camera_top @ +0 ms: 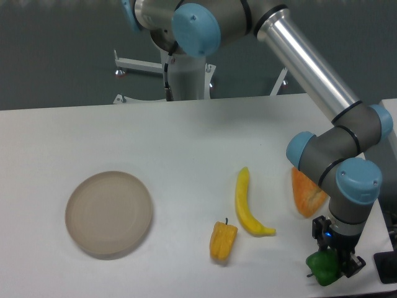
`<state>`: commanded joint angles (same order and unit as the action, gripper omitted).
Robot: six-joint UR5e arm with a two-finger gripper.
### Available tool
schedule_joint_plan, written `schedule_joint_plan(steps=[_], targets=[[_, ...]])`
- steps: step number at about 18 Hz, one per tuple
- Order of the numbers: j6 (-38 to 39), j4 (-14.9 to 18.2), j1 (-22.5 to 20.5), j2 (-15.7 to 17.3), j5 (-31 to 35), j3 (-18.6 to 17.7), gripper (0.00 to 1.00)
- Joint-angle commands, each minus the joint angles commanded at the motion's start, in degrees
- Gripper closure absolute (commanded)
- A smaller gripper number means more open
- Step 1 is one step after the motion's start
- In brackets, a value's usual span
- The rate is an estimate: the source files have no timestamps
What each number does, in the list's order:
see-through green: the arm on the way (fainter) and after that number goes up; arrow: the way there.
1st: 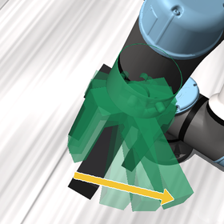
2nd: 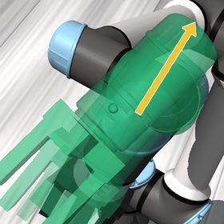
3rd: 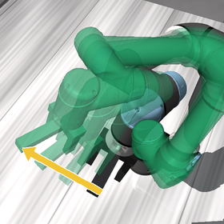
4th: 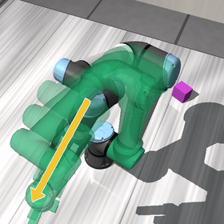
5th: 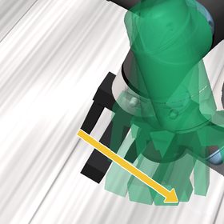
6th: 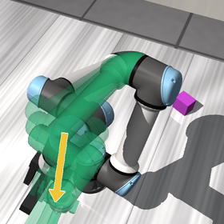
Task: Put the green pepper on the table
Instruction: 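Hold the green pepper in the gripper near the table edge, then lift the green pepper and carry it past the banana toward the plate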
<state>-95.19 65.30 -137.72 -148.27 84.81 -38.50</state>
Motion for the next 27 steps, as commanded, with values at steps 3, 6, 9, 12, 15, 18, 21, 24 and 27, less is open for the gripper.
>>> schedule_joint_plan(steps=[3,6,9,12,15,18,21,24,27], targets=[[0.18,0.00,0.00,0.09,-0.17,-0.09,0.71],[0.26,0.00,0.00,0.09,-0.09,0.00,0.71],[0.35,0.00,0.09,0.18,0.00,-0.09,0.71],[0.96,0.09,0.18,0.35,-0.17,-0.18,0.71],[2.63,0.09,0.44,0.44,-0.26,-0.26,0.71],[2.90,0.09,0.62,0.70,-0.26,-0.88,0.71],[4.04,0.26,0.79,1.40,-0.26,-1.66,0.71],[6.41,0.26,1.40,2.11,-0.26,-2.81,0.71],[10.27,0.26,1.93,5.52,-0.26,-6.84,0.71]])
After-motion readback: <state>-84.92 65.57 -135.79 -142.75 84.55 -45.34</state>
